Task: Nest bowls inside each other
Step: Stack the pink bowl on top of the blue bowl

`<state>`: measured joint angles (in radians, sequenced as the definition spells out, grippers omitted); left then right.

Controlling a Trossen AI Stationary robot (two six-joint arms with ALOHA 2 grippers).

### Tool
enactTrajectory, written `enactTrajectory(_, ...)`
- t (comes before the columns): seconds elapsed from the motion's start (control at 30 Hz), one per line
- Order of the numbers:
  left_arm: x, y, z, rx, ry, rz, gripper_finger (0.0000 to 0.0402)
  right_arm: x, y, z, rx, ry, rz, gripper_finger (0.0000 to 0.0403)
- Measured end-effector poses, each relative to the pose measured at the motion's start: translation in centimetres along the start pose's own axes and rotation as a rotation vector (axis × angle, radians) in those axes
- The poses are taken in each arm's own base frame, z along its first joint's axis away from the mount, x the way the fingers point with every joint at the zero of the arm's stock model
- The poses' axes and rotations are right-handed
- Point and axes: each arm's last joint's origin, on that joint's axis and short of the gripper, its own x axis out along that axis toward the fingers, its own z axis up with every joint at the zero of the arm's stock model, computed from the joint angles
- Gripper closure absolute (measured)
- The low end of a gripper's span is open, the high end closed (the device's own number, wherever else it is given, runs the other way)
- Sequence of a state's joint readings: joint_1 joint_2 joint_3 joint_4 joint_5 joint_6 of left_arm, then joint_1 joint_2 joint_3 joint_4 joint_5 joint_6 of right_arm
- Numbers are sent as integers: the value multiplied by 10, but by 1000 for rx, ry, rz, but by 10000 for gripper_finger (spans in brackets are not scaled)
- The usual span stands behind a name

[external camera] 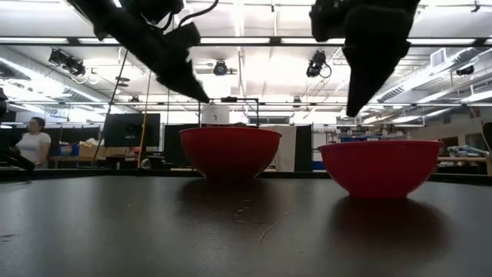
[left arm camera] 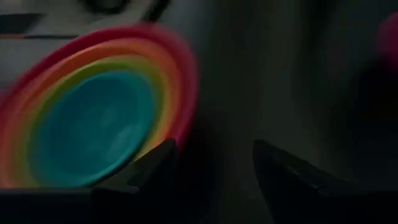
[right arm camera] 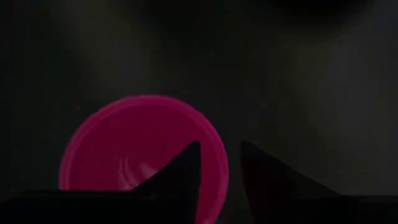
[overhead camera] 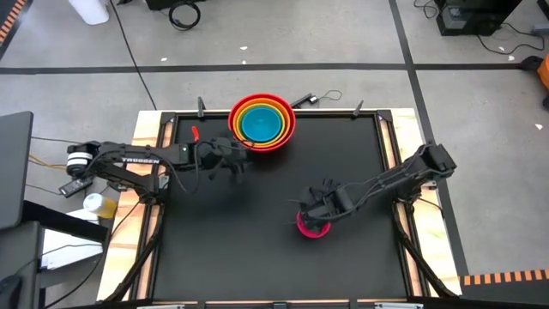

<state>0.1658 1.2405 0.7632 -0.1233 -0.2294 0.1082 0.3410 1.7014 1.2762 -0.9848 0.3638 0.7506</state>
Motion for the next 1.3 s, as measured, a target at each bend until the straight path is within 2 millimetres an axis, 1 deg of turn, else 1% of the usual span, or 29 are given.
enactTrajectory(0.13, 8, -14, 11, -28, -151, -317, 186, 2, -10, -3, 101, 95, -34, 264)
enactTrajectory(0.23, 18, -29, 12, -36, -209, -444, 186, 8, -19, -7, 128, 130, -101, 247)
enactTrajectory(0.4, 37, -53, 11, -34, -256, -502, 186, 20, -22, -16, 105, 221, -59, 241)
enactTrajectory(0.53, 53, -71, 6, -15, -282, -537, 186, 28, -23, -22, 107, 254, -37, 241)
enactTrajectory(0.67, 66, -81, 1, -15, -314, -549, 186, 31, -23, -25, 106, 280, -34, 241)
enactTrajectory(0.73, 71, -84, 0, -47, -323, -554, 186, 30, -23, -26, 106, 277, -26, 241)
enactTrajectory(0.83, 80, -87, -2, -117, -353, -566, 186, 22, -25, -28, 93, 309, 16, 241)
enactTrajectory(0.9, 88, -90, -5, -183, -372, -579, 186, 11, -30, -30, 83, 319, 32, 242)
enactTrajectory(0.97, 96, -93, -7, -242, -410, -593, 186, -2, -37, -32, 91, 294, 45, 245)
enactTrajectory(1.07, 107, -97, -13, -288, -461, -607, 186, -25, -48, -32, 133, 193, 76, 252)
enactTrajectory(1.17, 121, -102, -16, -305, -438, -610, 186, -45, -57, -33, 191, 68, 109, 262)
enactTrajectory(1.23, 130, -108, -14, -332, -413, -621, 186, -54, -63, -35, 240, -9, 105, 268)
enactTrajectory(1.3, 141, -118, -12, -367, -383, -645, 186, -59, -69, -37, 300, -65, 84, 270)
